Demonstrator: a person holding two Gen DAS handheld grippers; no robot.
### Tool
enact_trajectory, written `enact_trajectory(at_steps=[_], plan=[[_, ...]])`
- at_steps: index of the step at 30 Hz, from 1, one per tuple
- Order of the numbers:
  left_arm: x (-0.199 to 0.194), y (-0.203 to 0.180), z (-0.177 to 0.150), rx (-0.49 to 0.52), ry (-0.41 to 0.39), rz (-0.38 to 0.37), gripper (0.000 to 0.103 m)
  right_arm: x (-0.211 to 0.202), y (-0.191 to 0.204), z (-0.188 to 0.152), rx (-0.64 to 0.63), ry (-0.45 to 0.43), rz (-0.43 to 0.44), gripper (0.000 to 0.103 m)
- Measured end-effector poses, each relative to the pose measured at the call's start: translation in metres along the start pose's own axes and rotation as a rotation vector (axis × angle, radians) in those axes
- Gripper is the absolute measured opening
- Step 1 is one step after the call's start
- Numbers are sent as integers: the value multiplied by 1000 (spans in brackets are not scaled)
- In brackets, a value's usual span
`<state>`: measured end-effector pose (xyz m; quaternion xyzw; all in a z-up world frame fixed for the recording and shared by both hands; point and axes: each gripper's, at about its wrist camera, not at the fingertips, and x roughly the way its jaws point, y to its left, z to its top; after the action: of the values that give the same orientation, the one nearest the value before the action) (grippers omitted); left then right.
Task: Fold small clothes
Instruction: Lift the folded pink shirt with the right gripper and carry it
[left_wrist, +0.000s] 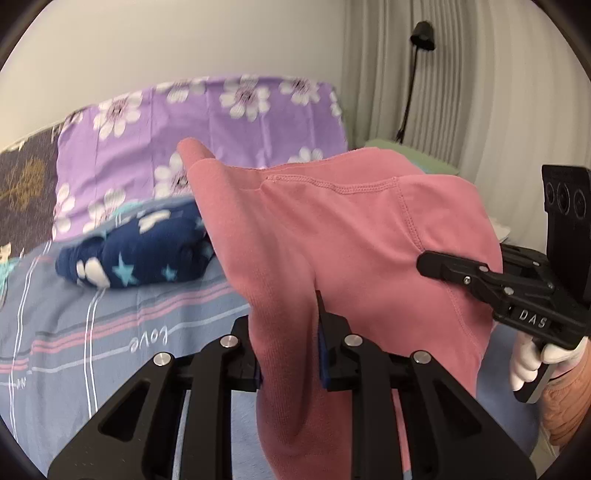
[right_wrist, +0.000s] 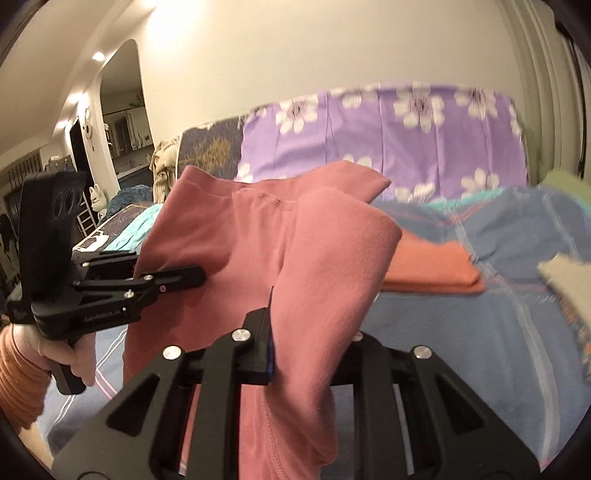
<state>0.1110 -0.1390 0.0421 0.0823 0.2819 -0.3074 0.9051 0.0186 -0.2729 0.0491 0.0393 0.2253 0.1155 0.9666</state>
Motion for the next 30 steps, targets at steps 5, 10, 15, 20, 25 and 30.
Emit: enact_trajectory(at_steps=[5,10,15,20,25,30], plan=[[-21,-33,35,77,-75,0,22,-38,-11,23,-2,-83,-34,17],[-30,-65,73,141,-135,22,22,-62,-33,55,-13,-114,-77,17],[-17,-80,113,173,-176,27,22,-65,-57,95,-45,-140,-148,17],[13,-90,155,197,-188,48,22,-49,-78,132,-81,-148,-270,17],[42,-97,181,229,-190,93,22,-22,-100,158,-67,-156,-353,17],[74,-91,204,203,-167,106,22,11,-125,170,-6,-151,-378,17]])
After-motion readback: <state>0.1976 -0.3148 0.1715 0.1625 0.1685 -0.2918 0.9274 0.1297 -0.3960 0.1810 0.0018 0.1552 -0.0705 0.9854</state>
